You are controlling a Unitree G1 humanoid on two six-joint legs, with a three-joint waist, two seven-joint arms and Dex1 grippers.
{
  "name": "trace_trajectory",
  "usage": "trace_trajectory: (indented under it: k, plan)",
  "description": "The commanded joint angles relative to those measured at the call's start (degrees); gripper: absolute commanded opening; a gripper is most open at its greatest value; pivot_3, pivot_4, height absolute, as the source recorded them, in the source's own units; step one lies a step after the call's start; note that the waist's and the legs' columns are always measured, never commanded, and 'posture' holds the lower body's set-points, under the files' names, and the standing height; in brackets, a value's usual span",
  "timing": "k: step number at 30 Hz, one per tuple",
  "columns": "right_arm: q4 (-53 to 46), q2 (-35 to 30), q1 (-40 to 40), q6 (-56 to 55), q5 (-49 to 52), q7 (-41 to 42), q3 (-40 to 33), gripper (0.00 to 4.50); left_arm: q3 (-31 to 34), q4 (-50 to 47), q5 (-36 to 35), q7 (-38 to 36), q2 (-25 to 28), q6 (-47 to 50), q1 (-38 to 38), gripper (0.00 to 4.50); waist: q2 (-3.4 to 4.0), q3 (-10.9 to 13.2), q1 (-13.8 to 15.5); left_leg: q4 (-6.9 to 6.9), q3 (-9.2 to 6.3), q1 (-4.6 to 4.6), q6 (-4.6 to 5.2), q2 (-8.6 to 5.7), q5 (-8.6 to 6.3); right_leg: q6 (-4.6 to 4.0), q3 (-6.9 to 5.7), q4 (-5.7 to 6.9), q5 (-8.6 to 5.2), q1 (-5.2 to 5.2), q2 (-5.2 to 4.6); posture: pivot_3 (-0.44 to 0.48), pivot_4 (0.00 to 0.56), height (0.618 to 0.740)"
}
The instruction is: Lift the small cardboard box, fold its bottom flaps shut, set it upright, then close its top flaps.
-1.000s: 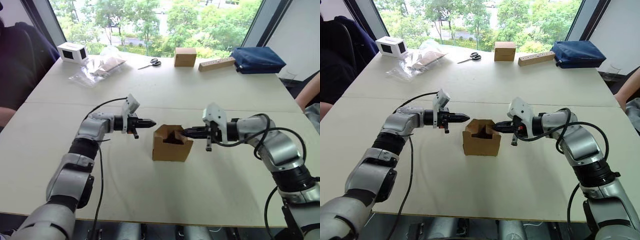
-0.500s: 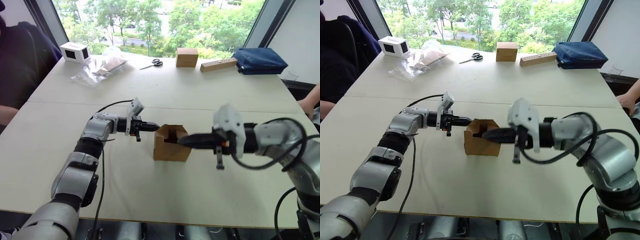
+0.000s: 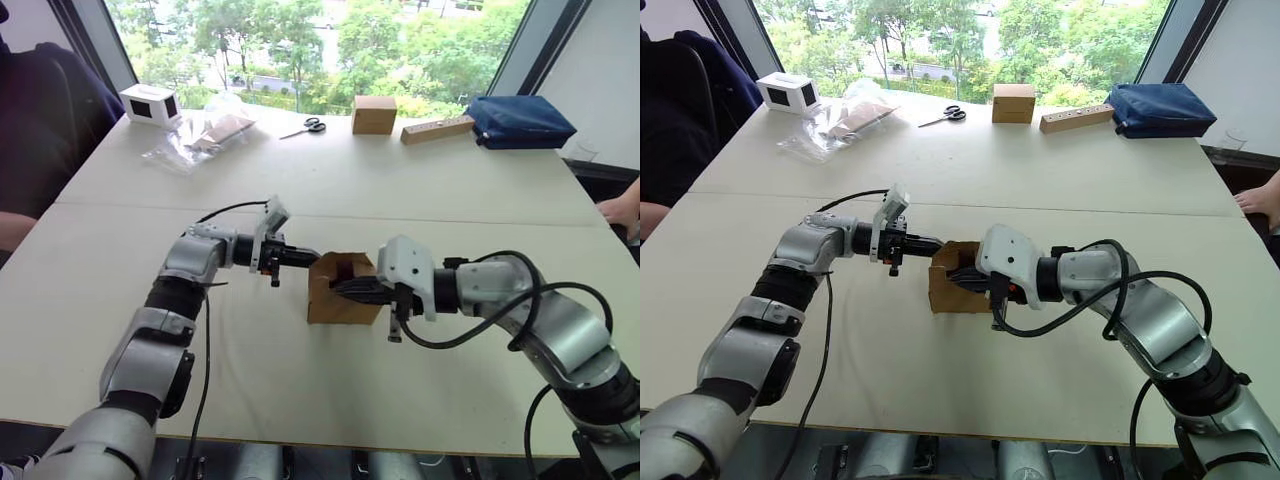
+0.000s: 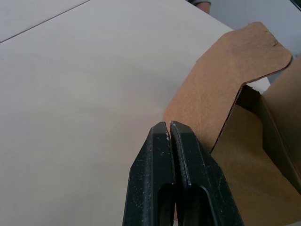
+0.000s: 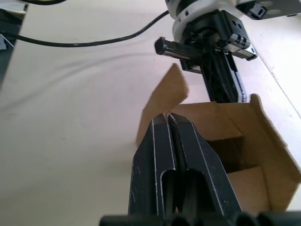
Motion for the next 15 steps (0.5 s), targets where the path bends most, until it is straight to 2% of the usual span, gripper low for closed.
trace_trajectory:
  k: [1,15]
  plan:
    - [0.3,0.7,-0.9,-2.0,-1.2,0.7,0.2,0.0,0.3,-2.3,-0.6,-0.1,0.1,0.1,0.2,0.06,0.0,0.0,0.0,0.0,0.0,0.0,0.0,0.0,0.0,0.0,0.0,0.0,0.0,0.0,0.0,0.0,0.15,0.74]
    - [5.5,4.3,-1.8,-5.1,-6.0,0.9,3.1,0.0,0.4,-2.3,-0.5,1.4,-0.6,0.0,0.7,0.06,0.0,0.0,0.0,0.0,0.0,0.0,0.0,0.0,0.0,0.0,0.0,0.0,0.0,0.0,0.01,0.0,0.15,0.74]
